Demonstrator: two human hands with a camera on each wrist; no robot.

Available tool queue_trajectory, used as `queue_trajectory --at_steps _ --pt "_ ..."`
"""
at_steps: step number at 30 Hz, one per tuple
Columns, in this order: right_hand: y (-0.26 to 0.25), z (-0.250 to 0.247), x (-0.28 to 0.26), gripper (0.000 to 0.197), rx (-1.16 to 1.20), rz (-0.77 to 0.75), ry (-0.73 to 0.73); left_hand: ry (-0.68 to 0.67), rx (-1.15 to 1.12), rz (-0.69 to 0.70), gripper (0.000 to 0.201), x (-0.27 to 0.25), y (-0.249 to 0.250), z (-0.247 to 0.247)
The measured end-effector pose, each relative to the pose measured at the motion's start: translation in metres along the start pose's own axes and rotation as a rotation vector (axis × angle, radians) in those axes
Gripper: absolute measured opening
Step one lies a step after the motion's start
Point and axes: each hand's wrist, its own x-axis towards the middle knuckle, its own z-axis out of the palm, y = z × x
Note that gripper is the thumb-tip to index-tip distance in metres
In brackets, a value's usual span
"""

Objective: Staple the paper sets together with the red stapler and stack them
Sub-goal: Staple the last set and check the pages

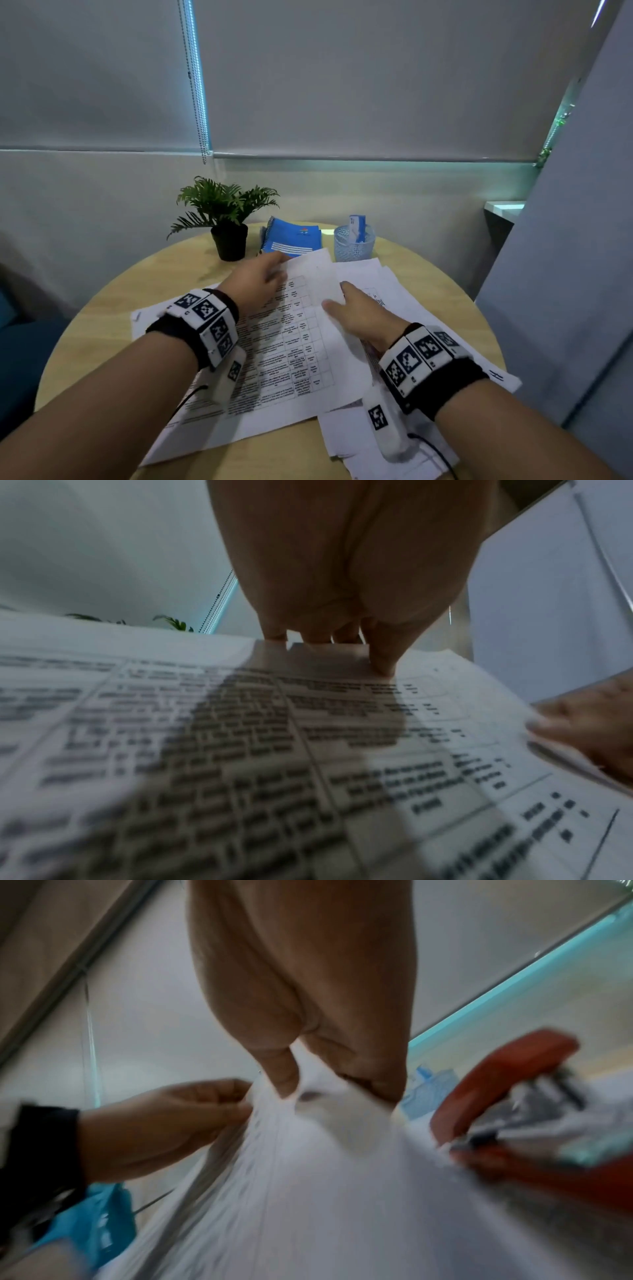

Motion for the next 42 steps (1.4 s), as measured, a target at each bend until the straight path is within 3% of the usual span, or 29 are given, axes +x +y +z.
queue_trajectory --at_steps 4,6,8,11,14,17,21,24,27,35,42 --pt "0.009 -0.033 0.014 0.046 -0.154 0.080 0.186 -0.037 -0.033 -0.009 0.033 0.002 -0.001 0.002" --pt "0.016 -0.046 0.018 0.061 -0.383 0.182 0.126 -0.035 -0.041 -0.006 0.035 0.003 -0.003 0.003" --pt "0.023 -0.050 0.022 0.069 -0.557 0.305 -0.041 -0.052 -0.041 -0.002 0.036 0.004 -0.006 0.004" --pt "0.024 -0.041 0.021 0.054 -0.729 0.332 -0.194 -0.057 -0.062 0.021 0.039 0.005 -0.013 0.009" --pt "0.020 -0.035 0.021 0.032 -0.815 0.302 -0.197 -0.009 -0.088 -0.002 0.038 0.004 -0.016 0.012" --pt "0.019 -0.042 0.026 0.020 -0.577 0.301 -0.080 -0.008 -0.132 0.004 0.037 0.004 -0.017 0.011" --pt "0.009 -0.049 0.041 0.049 0.087 0.207 0.292 -0.014 -0.162 0.011 0.038 0.002 -0.014 0.008" --pt "-0.006 -0.049 0.048 0.049 0.352 0.053 0.563 0.006 -0.181 0.021 0.036 0.000 -0.009 0.004" --pt "-0.019 -0.040 0.047 0.054 0.589 -0.049 0.710 0.018 -0.186 0.018 0.035 -0.002 -0.004 0.002" --pt "-0.028 0.013 0.036 0.060 0.653 -0.107 0.814 0.068 -0.216 0.048 0.037 -0.010 -0.001 0.000" --pt "-0.039 0.025 0.030 0.061 0.623 -0.090 0.820 0.089 -0.236 0.109 0.038 -0.013 0.003 -0.004"
